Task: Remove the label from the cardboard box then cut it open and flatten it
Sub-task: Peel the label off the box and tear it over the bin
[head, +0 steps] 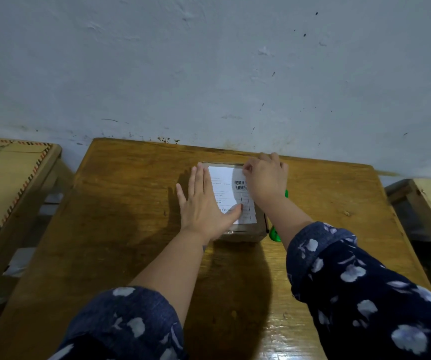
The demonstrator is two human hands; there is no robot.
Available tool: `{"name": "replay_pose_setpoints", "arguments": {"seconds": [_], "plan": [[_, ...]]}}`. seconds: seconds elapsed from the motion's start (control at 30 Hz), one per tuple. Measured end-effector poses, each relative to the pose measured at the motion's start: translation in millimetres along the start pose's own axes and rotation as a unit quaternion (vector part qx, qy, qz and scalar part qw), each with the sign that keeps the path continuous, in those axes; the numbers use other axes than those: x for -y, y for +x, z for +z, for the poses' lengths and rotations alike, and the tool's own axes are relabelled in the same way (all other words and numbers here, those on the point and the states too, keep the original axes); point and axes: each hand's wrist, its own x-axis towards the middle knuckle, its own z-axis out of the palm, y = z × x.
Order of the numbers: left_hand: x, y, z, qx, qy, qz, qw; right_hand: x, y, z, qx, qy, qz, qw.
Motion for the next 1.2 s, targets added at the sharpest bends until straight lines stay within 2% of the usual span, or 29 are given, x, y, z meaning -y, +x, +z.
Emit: {"name": "replay_pose_setpoints", "arguments": {"seconds": [0.13,0.27,0.63,0.8,1.0,1.2], "plan": [[1.4,-0.4,-0.3,0.017,-0.038,-0.03,0.999,12.1,5.7,8.2,0.027,0.113,-0.097,0.988],[3.3,0.8,1.1,0.021,-0.046,-0.03,0.998,24.7,13.1,12.7,0.038,0.158,-0.117,0.98],[5.3,2.4,3.3,0.028,-0.023,-0.026,0.999,38.0,23.7,14.2,0.06,0.161,-0.159,0.972],[4.1,1.6,0.6,0.033,-0.017,-0.03,0.999,40.2,27.9,13.7,0.081,0.111,-0.194,0.971],[3.4,1.4,0.5,0.029,-0.022,-0.037,0.999,39.2,27.1,17.7,0.068,0.103,-0.219,0.968],[3.6,0.2,0.3,0.025,-0.03,-0.037,0.999,38.1,32.0,19.0,0.096,0.075,-0.24,0.963]]}}
